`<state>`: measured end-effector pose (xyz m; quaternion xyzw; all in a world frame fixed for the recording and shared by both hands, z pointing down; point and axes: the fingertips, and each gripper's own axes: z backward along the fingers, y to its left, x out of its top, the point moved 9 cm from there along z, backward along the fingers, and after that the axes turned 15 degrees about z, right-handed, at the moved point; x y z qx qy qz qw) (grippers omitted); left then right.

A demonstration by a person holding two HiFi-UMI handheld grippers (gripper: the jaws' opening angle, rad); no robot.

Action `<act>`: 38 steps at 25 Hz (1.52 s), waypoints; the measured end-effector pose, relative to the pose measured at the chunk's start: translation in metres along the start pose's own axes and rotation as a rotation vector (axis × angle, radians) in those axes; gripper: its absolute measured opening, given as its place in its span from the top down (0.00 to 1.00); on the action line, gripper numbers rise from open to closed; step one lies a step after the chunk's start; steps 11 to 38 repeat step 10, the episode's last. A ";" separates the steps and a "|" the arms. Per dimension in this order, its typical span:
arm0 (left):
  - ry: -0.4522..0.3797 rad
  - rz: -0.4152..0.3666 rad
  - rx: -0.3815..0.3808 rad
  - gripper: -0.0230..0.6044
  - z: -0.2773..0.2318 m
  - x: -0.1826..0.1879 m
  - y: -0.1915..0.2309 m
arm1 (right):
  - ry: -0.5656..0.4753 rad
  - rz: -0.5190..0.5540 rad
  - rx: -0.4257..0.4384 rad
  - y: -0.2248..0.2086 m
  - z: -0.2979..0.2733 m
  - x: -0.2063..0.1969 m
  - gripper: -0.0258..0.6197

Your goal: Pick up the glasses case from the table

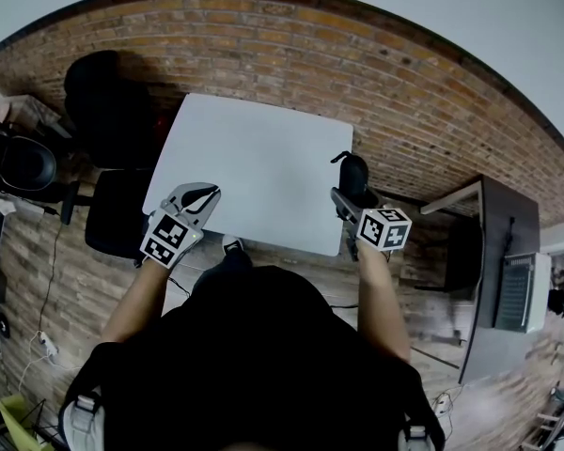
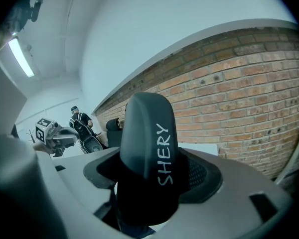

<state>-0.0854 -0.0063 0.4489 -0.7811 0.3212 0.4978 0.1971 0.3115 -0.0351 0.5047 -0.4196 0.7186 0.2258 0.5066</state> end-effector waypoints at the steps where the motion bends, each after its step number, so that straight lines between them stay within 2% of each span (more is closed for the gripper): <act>1: 0.002 -0.002 -0.002 0.92 0.000 -0.001 -0.001 | -0.004 0.002 -0.003 0.001 0.002 0.001 0.45; 10: 0.002 -0.015 -0.017 0.92 -0.004 0.004 -0.007 | -0.043 -0.013 0.026 0.008 0.016 0.007 0.45; 38: 0.002 -0.015 -0.017 0.92 -0.004 0.004 -0.007 | -0.043 -0.013 0.026 0.008 0.016 0.007 0.45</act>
